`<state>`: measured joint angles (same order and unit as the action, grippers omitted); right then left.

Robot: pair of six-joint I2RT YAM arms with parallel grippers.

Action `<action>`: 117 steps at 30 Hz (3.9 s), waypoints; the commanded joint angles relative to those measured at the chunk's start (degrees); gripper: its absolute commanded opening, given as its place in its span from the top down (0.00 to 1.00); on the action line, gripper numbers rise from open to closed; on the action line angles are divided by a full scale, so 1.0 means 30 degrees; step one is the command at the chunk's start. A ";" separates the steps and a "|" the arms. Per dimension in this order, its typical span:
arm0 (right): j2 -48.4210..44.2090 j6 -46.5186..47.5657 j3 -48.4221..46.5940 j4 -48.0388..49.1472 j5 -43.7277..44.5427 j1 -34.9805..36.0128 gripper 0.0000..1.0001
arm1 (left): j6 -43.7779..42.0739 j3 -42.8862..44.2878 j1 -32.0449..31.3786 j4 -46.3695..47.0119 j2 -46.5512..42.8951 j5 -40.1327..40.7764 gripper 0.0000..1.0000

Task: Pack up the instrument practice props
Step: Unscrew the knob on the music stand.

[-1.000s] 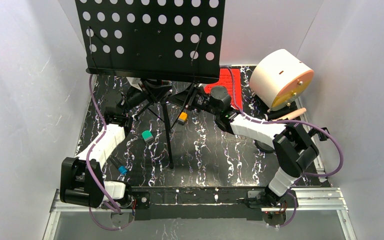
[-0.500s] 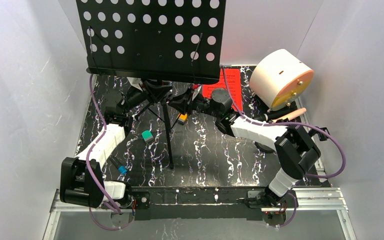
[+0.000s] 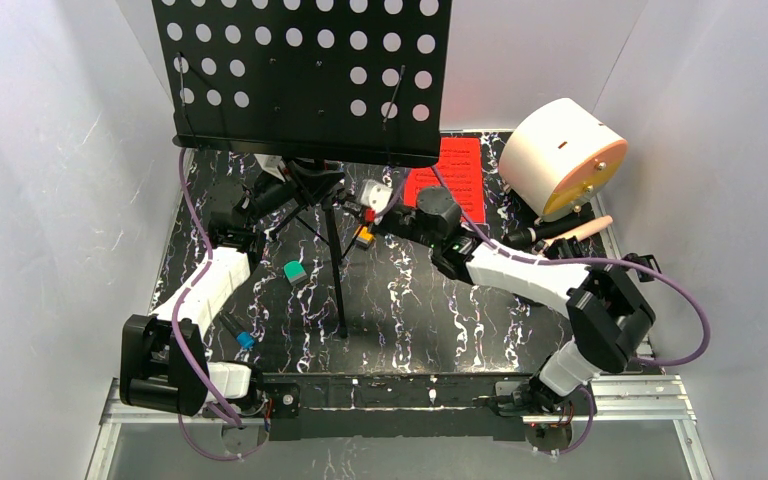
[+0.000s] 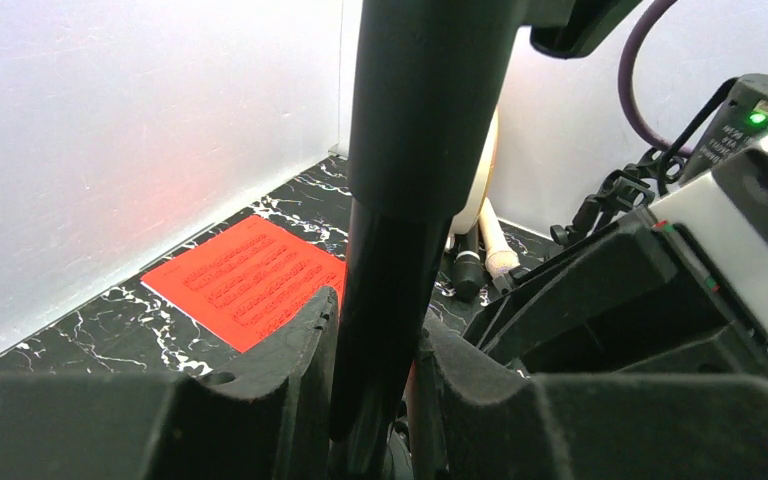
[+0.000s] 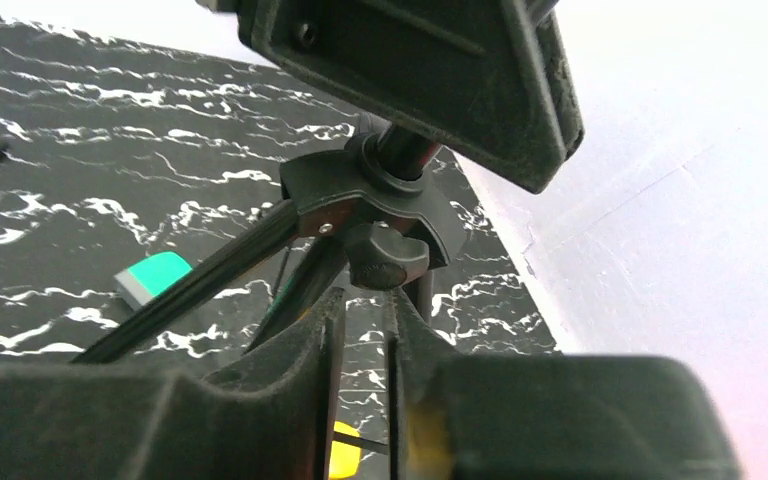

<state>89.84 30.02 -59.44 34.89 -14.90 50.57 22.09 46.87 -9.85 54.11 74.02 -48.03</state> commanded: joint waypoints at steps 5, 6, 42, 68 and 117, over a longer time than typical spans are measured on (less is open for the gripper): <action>-0.2377 -1.4379 0.0263 0.1602 0.3476 -0.0451 0.50 | 0.1429 0.0401 -0.0145 -0.1717 -0.0122 0.0069 1.00; -0.2427 -1.6109 0.0048 0.1119 0.4054 -0.0563 0.48 | 0.1427 0.0401 -0.0138 -0.1732 -0.0122 0.0072 1.00; 0.1423 -3.3893 -0.0812 0.3335 0.1224 -0.1783 0.66 | 0.1226 0.0401 -0.0255 -0.1950 -0.0167 0.0131 1.00; 0.0923 -3.3951 -0.0550 0.3773 0.2053 -0.2087 0.81 | 0.1020 0.0431 -0.0244 -0.2155 -0.0239 0.0120 1.00; 0.0142 -3.0321 -0.1501 0.1150 0.1428 -0.1824 0.77 | 0.0782 0.0576 -0.0263 -0.2651 -0.0327 0.0190 1.00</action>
<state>91.44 -58.63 -60.58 37.95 -9.02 45.04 20.58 47.75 -10.35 51.35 73.78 -47.88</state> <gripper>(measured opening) 0.263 0.243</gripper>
